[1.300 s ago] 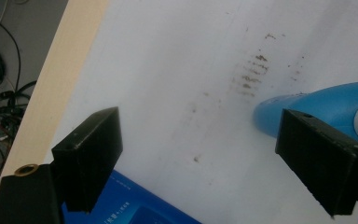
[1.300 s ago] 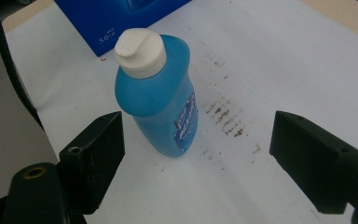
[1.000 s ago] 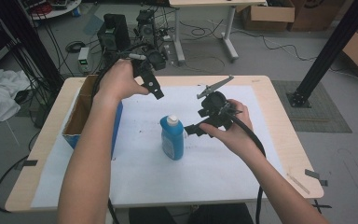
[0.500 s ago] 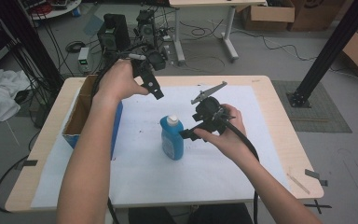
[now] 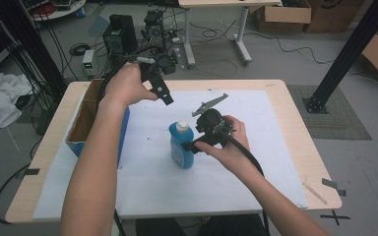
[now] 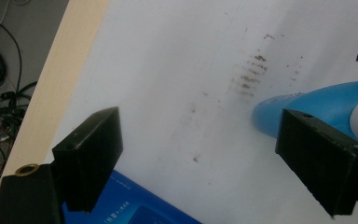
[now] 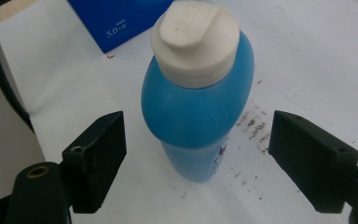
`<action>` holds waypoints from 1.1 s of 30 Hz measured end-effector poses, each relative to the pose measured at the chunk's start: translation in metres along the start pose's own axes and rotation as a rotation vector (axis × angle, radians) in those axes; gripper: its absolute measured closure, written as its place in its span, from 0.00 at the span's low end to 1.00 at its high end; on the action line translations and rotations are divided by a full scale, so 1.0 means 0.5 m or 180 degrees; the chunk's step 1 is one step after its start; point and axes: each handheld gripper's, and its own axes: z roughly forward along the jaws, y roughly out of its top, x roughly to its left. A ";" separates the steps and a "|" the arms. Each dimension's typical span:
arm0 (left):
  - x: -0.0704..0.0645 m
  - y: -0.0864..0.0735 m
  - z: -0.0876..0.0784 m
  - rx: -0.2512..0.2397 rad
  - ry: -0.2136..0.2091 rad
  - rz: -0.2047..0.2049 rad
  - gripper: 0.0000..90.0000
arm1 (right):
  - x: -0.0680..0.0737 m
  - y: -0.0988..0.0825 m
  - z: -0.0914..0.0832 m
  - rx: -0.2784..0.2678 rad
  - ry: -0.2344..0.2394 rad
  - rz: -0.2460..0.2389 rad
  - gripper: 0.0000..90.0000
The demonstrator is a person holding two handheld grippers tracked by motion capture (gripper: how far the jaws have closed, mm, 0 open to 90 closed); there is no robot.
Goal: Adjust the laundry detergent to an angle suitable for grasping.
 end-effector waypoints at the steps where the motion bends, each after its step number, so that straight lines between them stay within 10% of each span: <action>1: 0.001 0.000 0.000 -0.0007 0.0005 0.0018 0.17 | 0.000 0.000 0.000 0.0000 0.0000 0.0000 0.21; 33: 0.002 -0.009 0.004 0.0015 0.0021 -0.0003 0.17 | 0.028 -0.006 0.098 -0.0038 -0.0435 0.0122 0.43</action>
